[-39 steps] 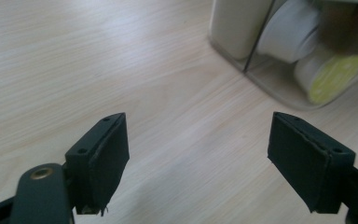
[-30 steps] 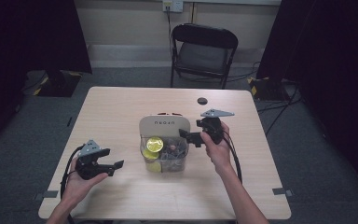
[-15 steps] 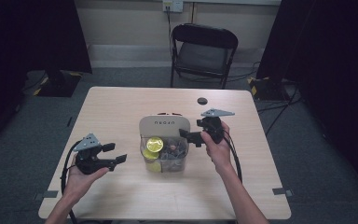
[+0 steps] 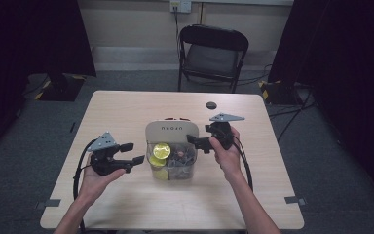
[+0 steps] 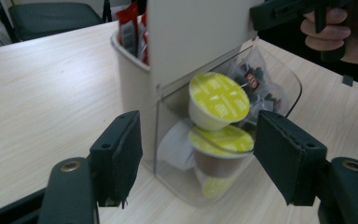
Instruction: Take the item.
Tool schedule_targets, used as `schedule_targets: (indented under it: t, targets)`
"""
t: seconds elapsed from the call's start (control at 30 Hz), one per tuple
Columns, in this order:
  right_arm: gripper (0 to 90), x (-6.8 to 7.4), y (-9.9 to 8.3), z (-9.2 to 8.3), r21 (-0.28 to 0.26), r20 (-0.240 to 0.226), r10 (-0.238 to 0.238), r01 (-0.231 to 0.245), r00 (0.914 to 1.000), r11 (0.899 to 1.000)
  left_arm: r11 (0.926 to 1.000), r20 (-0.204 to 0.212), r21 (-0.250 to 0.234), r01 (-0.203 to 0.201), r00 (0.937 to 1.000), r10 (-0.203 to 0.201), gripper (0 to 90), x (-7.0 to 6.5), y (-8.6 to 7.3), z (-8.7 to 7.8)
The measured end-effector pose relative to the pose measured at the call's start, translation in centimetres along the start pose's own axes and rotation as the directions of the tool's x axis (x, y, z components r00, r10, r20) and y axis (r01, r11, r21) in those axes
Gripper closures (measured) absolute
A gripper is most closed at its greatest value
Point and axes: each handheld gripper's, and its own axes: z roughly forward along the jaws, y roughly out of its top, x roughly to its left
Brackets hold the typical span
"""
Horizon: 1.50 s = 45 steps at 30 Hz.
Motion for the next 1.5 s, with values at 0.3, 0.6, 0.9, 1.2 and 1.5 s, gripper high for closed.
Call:
schedule_targets:
  t: [0.3, 0.6, 0.9, 1.2, 1.5]
  targets:
    - [10.0, -0.1, 0.0, 0.0, 0.002, -0.004, 0.0, 0.0, 1.0, 1.0, 1.0, 0.053, -0.003, 0.004, 0.9986, -0.004, 36.9, -0.8, 1.2, 2.3]
    - [10.1, -0.1, 0.0, 0.0, 0.005, 0.0, -0.002, 0.002, 1.0, 1.0, 0.9988, 0.046, 0.043, -0.021, 0.9988, 0.019, 37.8, -1.0, 1.3, 4.1]
    - [10.1, -0.2, -0.1, -0.1, 0.007, -0.005, 0.0, 0.0, 1.0, 1.0, 0.9972, 0.049, 0.064, -0.038, 0.9982, 0.035, 37.6, -1.3, 1.1, 5.1]
    - [10.0, -0.2, -0.2, 0.0, 0.009, -0.005, 0.004, -0.004, 1.0, 1.0, 0.9974, 0.052, 0.06, -0.039, 0.998, 0.036, 36.1, -1.5, 0.9, 5.7]
    - [10.0, -0.2, -0.2, 0.0, 0.012, -0.004, 0.003, -0.003, 1.0, 1.0, 0.9959, 0.061, 0.077, -0.047, 0.9972, 0.043, 35.8, -1.6, 0.9, 6.5]
